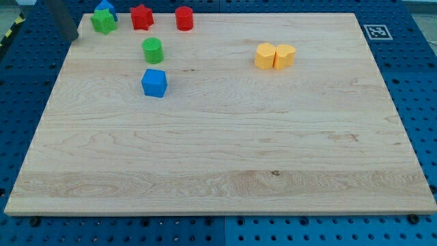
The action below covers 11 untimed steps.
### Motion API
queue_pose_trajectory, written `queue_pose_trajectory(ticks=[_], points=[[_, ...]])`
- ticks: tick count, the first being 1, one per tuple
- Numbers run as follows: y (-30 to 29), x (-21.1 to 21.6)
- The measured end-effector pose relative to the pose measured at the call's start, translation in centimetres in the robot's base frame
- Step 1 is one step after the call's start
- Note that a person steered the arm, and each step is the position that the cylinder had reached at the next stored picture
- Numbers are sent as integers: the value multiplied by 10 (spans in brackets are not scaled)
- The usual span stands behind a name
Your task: Push the red star to the top of the yellow hexagon
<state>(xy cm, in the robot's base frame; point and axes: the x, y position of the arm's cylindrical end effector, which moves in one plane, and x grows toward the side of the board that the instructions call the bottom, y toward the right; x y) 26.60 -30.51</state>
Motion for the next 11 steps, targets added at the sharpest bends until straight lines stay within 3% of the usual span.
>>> queue_pose_trajectory(ticks=[2, 11], points=[[1, -74], [46, -74]])
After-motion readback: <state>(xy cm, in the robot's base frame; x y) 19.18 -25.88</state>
